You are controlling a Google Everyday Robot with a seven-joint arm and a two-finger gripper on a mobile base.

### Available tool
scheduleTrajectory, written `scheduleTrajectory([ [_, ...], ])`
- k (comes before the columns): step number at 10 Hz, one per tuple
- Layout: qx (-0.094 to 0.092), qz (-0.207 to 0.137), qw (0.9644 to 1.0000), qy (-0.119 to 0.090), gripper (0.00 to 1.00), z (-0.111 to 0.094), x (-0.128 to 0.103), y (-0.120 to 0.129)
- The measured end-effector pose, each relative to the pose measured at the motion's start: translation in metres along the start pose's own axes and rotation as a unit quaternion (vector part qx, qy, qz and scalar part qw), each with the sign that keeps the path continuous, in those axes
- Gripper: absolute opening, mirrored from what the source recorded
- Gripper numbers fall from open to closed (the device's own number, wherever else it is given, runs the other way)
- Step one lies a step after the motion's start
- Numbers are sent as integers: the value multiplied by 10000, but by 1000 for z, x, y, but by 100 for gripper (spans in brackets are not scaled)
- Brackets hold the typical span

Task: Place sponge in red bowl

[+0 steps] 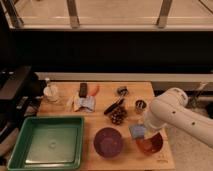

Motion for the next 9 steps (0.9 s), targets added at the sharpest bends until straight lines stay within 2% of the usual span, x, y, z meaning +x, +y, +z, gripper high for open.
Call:
scheduleTrajectory([
  [1,-10,42,10000,-10,58,2,5,2],
  [3,43,172,9998,-26,66,2,13,17],
  [5,84,284,9996,-25,66,1,16,32],
  [7,215,367,9991,-33,66,1,14,36],
  [9,240,358,9991,-31,66,0,13,35],
])
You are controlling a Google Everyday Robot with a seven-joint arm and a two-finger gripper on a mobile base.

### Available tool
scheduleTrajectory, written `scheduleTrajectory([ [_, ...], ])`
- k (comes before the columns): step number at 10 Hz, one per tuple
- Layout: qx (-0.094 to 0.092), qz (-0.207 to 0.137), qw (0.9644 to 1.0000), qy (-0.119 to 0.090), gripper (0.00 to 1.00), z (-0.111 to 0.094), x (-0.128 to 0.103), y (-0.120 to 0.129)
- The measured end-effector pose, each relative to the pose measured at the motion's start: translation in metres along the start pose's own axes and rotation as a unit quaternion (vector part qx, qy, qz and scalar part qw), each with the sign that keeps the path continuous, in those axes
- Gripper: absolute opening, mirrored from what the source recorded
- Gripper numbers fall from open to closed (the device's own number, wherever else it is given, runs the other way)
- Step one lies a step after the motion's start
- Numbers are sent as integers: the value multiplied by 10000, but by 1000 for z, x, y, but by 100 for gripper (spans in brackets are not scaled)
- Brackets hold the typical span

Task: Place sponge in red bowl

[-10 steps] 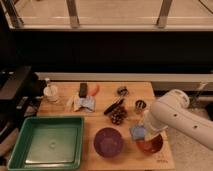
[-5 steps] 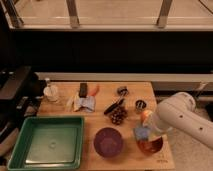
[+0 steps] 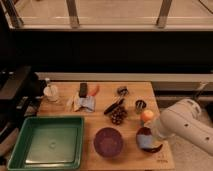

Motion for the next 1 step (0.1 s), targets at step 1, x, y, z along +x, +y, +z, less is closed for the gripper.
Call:
scheduleTrajectory([
  [1,3,1,10000,3,66,0,0,0],
])
